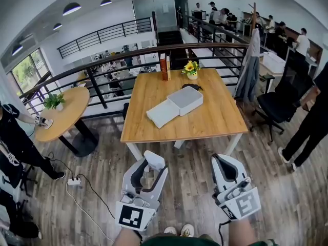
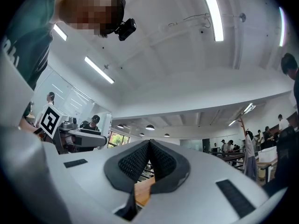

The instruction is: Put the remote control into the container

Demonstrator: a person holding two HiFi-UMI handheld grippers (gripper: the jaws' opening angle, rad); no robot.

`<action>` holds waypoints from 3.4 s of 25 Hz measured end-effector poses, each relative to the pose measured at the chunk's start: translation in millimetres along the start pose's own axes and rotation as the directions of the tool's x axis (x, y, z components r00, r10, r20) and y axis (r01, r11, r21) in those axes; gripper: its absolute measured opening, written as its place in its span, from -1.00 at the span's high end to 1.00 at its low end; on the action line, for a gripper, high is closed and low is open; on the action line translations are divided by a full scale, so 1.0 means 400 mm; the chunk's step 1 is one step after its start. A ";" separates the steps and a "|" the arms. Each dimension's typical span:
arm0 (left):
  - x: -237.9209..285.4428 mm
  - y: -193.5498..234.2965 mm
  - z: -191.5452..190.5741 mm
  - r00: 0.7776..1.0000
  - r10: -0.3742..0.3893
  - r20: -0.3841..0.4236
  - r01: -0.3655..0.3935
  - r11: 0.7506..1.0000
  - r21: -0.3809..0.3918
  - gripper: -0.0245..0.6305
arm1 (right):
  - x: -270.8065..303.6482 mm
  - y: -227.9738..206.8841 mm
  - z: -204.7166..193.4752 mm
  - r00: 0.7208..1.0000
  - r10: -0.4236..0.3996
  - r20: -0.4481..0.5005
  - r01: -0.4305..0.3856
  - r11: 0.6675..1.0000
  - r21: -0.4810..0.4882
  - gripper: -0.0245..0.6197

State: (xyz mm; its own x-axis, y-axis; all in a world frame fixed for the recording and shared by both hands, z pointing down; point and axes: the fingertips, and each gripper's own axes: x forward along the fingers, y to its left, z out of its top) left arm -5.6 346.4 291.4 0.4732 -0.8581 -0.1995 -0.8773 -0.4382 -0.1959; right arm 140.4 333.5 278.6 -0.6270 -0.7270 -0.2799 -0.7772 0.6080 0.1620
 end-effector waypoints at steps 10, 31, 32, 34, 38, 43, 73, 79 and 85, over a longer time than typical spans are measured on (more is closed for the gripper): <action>-0.001 -0.056 0.021 1.000 0.002 -0.003 -0.002 0.999 0.048 0.28 | -0.047 -0.002 0.020 0.998 0.033 0.050 -0.034 0.999 0.029 0.87; 0.085 -0.019 0.003 1.000 -0.004 0.018 0.003 0.996 0.084 0.27 | 0.000 -0.063 -0.024 0.998 0.016 0.059 -0.018 0.999 0.037 0.87; 0.092 -0.013 -0.005 1.000 -0.005 0.022 0.003 0.996 0.085 0.27 | 0.010 -0.065 -0.033 0.998 0.016 0.060 -0.018 0.999 0.035 0.87; 0.112 0.001 -0.024 1.000 -0.004 0.028 0.002 0.997 0.078 0.27 | 0.029 -0.076 -0.055 0.998 0.007 0.060 -0.008 1.000 0.023 0.87; 0.152 0.035 -0.057 0.999 -0.001 0.039 -0.002 0.998 0.069 0.27 | 0.079 -0.091 -0.089 0.998 -0.002 0.063 0.002 1.000 0.002 0.87; 0.210 0.093 -0.097 0.999 -0.006 0.034 0.004 0.998 0.063 0.27 | 0.154 -0.126 -0.128 0.999 -0.027 0.044 0.027 1.000 -0.009 0.87; 0.498 0.329 -0.267 0.997 -0.073 0.022 0.074 0.997 -0.022 0.27 | 0.474 -0.288 -0.295 0.995 -0.103 -0.012 0.101 0.991 -0.086 0.87; 0.564 0.375 -0.291 0.997 -0.078 0.022 0.079 0.996 -0.040 0.27 | 0.538 -0.324 -0.333 0.995 -0.098 -0.028 0.096 0.993 -0.075 0.87; 0.621 0.422 -0.301 0.996 -0.085 0.011 0.085 0.996 -0.034 0.27 | 0.598 -0.353 -0.347 0.993 -0.104 -0.047 0.100 0.992 -0.074 0.87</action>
State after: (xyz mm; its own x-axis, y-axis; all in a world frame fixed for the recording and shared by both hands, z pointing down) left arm -45.8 27.0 324.4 0.5467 -0.8149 -0.1926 -0.8361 -0.5186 -0.1790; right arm 92.9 29.5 319.9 -0.5448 -0.8004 -0.2502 -0.8378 0.5070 0.2024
